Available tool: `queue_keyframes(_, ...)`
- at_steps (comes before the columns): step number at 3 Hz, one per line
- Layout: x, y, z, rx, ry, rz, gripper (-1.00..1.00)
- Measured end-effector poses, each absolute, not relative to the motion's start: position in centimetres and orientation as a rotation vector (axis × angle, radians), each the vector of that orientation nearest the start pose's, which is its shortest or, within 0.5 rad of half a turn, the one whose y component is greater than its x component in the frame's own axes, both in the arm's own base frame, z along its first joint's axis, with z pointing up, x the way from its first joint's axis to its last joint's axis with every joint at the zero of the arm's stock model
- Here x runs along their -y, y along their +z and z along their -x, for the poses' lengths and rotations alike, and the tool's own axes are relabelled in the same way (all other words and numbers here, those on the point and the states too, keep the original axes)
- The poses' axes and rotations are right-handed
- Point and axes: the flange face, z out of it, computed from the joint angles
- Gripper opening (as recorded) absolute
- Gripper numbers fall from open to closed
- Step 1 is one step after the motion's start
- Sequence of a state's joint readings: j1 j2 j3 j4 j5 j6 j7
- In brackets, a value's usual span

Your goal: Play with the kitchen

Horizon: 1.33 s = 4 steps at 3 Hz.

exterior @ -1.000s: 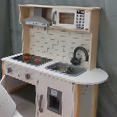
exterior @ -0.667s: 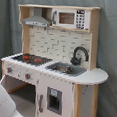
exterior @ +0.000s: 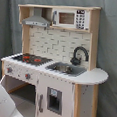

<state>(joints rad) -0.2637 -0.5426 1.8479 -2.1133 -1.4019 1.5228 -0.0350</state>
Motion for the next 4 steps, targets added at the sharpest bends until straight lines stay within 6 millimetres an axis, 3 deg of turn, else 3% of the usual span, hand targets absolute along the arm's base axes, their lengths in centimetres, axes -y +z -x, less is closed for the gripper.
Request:
queue_keyframes(1, -52.2, 41.8, -7.6, -1.072, 0.661, -0.554, 1.0)
queue_keyframes(2, -51.8, 42.4, -10.2, -1.104, 0.635, -0.541, 1.0)
queue_keyframes(4, -49.5, 41.1, -15.0, -1.199, 0.572, -0.519, 1.0)
